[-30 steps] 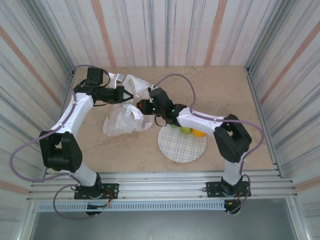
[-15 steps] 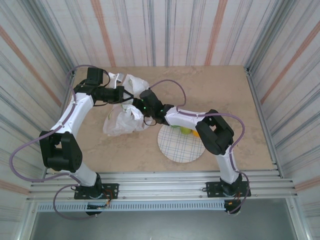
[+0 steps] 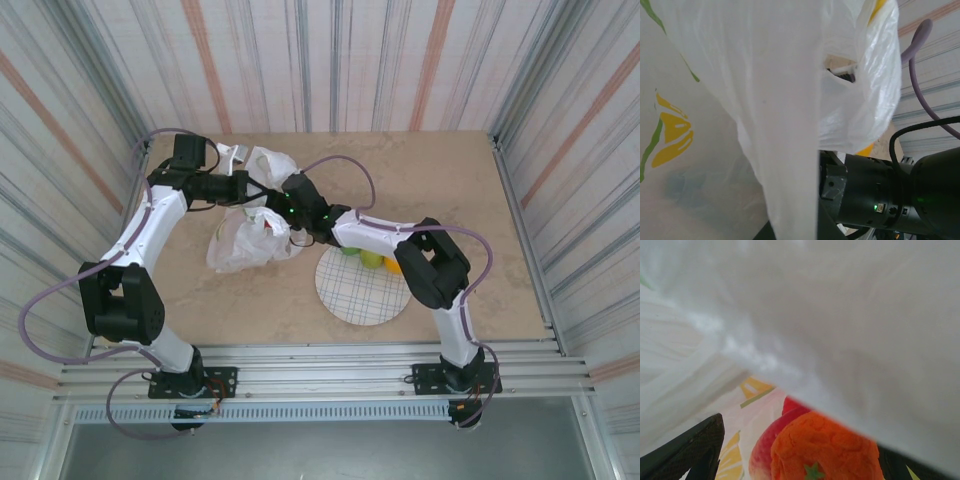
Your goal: Place the fruits into the plastic bag
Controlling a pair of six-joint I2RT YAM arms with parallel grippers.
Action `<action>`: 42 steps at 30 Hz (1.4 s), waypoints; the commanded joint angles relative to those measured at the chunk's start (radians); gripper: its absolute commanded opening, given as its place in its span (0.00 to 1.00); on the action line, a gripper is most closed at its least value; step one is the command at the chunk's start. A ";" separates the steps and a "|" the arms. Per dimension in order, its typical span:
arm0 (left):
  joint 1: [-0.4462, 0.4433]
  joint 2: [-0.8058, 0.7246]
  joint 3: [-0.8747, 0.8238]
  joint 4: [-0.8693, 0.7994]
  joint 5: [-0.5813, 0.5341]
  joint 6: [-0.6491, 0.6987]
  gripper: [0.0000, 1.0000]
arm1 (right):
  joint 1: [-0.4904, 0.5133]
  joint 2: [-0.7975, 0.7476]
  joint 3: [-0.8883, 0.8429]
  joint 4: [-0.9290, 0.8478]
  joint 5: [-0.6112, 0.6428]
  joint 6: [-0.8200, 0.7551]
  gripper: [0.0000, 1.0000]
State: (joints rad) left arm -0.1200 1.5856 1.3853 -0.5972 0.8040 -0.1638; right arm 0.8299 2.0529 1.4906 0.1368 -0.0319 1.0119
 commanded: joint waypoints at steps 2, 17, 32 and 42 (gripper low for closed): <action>-0.007 -0.030 -0.009 -0.007 0.015 -0.010 0.00 | 0.011 -0.152 -0.078 -0.029 0.034 -0.091 0.79; 0.049 -0.021 -0.025 0.037 -0.001 -0.050 0.00 | 0.025 -0.502 -0.356 -0.208 0.226 -0.251 0.73; 0.052 -0.010 -0.032 0.058 -0.002 -0.069 0.00 | -0.190 -0.547 -0.287 -0.736 0.134 -0.578 0.94; 0.052 -0.005 -0.027 0.050 0.006 -0.068 0.00 | -0.264 -0.259 -0.107 -0.842 -0.003 -0.696 0.99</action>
State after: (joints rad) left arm -0.0727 1.5875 1.3605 -0.5415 0.8036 -0.2367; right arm 0.5865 1.7519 1.3399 -0.6380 0.0269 0.3782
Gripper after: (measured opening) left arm 0.048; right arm 0.989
